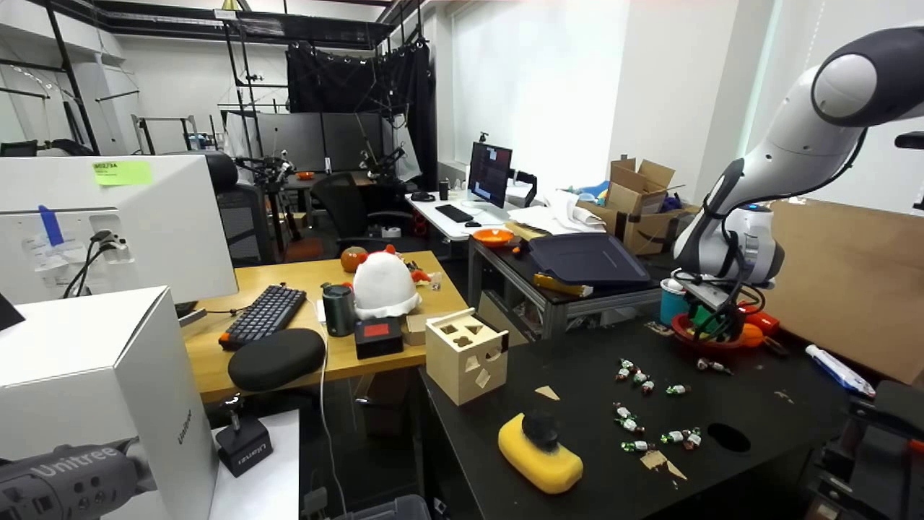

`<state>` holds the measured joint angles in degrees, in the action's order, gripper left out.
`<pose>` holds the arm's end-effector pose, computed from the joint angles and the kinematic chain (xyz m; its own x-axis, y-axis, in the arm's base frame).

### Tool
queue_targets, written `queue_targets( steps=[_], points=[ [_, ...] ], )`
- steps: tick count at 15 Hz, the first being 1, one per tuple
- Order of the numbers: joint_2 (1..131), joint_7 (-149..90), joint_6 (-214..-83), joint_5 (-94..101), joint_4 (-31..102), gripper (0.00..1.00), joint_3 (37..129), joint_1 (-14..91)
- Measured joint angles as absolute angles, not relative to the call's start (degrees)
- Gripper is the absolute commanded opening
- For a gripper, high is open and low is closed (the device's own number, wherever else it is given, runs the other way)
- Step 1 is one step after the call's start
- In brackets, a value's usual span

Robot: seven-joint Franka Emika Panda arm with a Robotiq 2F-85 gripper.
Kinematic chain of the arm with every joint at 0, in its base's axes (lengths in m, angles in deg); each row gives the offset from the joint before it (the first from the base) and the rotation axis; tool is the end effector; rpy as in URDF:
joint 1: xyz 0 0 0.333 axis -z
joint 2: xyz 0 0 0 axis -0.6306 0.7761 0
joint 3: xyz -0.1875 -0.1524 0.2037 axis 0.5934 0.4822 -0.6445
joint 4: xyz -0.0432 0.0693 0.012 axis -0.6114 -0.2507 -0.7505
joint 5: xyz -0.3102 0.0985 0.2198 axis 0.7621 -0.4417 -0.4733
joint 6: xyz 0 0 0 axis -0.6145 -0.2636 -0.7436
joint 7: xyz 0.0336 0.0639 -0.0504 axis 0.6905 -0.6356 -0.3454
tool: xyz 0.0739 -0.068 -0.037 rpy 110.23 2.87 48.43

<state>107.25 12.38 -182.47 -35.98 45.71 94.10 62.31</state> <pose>0.4676 -0.4134 0.0296 -0.3939 -0.9104 0.1262 -0.9114 0.3691 -0.1821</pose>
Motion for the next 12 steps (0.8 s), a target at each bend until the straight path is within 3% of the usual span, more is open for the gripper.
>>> queue_targets(
  steps=[12],
  points=[
    [105.2, 12.8, -183.4, -35.9, 45.9, 1.0, 96.8, 62.5]
  ],
)
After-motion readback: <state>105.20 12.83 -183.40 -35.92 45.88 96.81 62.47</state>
